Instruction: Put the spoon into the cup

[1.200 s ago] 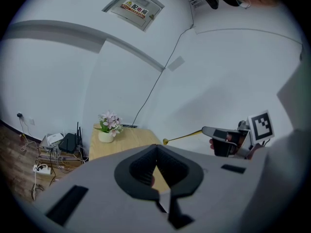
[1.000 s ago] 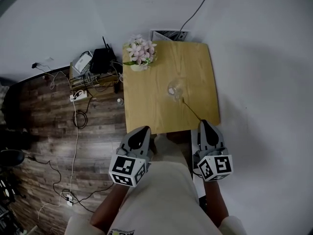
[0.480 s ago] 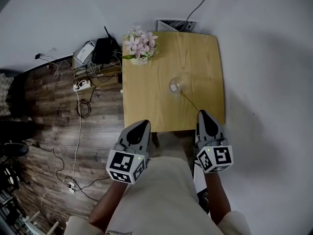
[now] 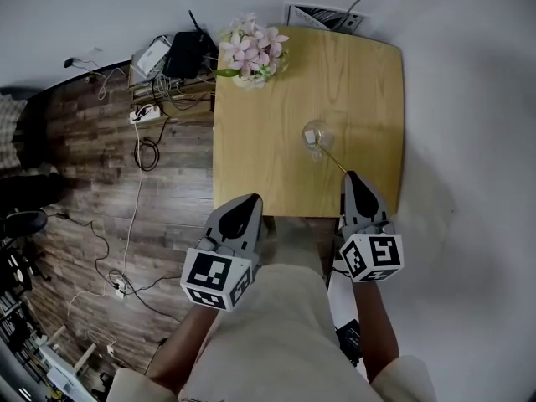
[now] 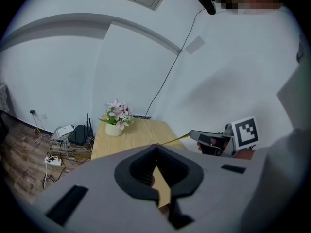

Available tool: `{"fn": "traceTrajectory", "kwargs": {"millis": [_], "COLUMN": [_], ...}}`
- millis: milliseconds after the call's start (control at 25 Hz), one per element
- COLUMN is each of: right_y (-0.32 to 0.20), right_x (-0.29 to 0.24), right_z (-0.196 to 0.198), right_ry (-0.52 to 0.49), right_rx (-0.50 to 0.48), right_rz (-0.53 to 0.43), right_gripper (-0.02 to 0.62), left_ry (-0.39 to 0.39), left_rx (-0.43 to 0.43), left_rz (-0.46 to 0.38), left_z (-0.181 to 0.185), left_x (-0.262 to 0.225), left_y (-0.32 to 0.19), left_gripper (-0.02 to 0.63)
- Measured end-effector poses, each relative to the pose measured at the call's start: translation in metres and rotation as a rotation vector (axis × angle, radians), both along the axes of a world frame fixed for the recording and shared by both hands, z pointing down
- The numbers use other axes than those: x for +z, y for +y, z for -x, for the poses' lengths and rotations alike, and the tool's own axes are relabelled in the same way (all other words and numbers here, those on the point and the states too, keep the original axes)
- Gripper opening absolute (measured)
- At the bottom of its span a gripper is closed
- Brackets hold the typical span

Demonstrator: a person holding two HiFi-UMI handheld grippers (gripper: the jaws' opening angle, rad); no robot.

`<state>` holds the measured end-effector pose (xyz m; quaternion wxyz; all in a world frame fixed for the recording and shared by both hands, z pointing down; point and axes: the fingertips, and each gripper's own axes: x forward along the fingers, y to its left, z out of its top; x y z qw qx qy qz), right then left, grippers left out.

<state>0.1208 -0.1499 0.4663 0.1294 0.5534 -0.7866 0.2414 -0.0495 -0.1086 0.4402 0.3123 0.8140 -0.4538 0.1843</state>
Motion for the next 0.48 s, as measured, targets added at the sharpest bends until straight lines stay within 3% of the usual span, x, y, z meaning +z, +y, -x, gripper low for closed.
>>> {"fn": "traceTrajectory", "kwargs": {"millis": [480], "right_y": [-0.026], "right_x": [0.052], "right_z": [0.010], "right_ry": [-0.011], "right_rx": [-0.037], "right_rz": [0.066], "right_gripper": [0.034], "left_ry": [-0.018], "left_rx": [-0.023], "left_rz": [0.064], "left_z": [-0.001], "left_x": [0.032], "left_y": [-0.009], "left_gripper": [0.011]}}
